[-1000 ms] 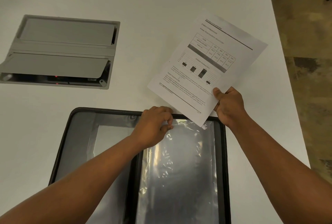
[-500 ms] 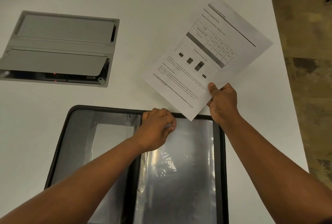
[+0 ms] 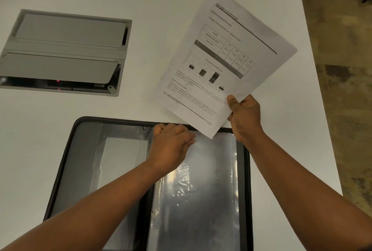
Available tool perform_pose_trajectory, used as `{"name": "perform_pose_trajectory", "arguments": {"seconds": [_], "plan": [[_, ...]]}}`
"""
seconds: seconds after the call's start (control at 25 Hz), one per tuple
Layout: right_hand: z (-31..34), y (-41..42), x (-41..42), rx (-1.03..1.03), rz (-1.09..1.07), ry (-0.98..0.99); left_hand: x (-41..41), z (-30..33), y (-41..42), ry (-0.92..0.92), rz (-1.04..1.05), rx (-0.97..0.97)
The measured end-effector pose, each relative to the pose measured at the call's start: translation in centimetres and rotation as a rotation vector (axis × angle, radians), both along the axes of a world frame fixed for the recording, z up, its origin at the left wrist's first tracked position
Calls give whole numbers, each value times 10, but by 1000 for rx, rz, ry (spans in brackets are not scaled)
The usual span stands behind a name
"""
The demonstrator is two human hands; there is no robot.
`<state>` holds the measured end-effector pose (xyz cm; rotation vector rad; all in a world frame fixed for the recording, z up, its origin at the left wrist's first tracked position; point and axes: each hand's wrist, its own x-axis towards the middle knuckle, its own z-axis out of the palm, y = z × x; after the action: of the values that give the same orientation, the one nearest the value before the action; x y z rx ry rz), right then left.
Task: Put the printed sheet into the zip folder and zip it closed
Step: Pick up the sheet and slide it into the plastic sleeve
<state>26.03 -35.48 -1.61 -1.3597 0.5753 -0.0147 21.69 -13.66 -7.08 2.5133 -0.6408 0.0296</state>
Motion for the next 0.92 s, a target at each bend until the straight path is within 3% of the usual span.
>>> {"name": "perform_pose_trajectory", "arguments": {"seconds": [0.64, 0.92], "plan": [[12, 25, -9, -147, 134, -117, 0, -2, -3, -55, 4, 40], [-3, 9, -14, -150, 122, -16, -1, -3, -5, -51, 28, 3]]}}
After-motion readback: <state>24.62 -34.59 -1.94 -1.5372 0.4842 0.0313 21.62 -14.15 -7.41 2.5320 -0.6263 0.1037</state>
